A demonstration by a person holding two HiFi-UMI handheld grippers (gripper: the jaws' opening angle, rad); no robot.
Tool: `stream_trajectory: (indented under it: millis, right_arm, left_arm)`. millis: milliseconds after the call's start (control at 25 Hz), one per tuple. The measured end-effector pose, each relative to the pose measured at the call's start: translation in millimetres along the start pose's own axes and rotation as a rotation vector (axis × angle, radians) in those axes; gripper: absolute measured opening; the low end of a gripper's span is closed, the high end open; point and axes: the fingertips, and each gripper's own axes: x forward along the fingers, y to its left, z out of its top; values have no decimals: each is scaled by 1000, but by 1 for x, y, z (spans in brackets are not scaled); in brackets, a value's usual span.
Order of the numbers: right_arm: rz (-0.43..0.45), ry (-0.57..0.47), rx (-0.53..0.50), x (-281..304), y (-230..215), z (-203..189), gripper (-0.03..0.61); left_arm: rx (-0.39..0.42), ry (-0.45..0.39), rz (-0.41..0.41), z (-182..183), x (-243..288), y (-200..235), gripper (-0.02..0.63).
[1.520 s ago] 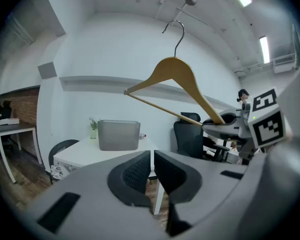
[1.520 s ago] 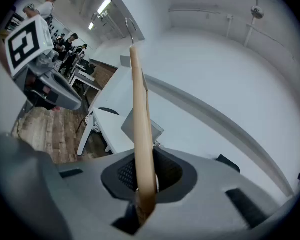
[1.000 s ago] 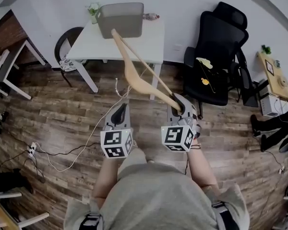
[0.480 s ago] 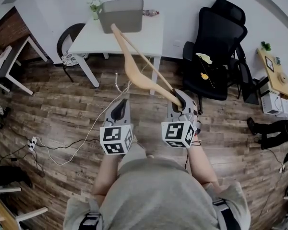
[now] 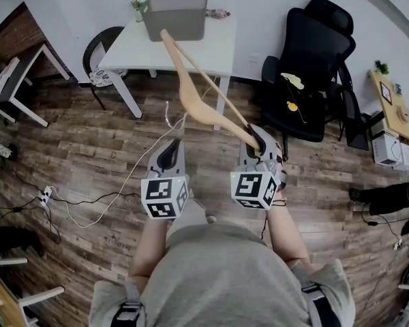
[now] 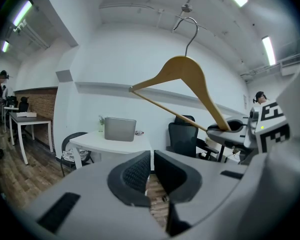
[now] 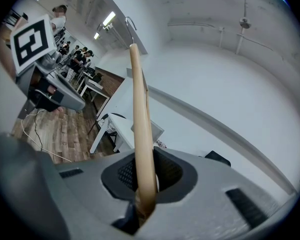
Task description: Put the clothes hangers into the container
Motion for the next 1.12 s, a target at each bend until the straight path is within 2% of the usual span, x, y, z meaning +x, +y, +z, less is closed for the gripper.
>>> stream_trajectory:
  millis: [520,1120]
  right_arm:
    - [13,-13,-5,29,-6,0,37]
    - [-3,-12,-24,132,-11,13,37]
  left_arm:
    - [-5,1,5,4,28,7,21]
    - [-28,-3,2,22,114,62,21]
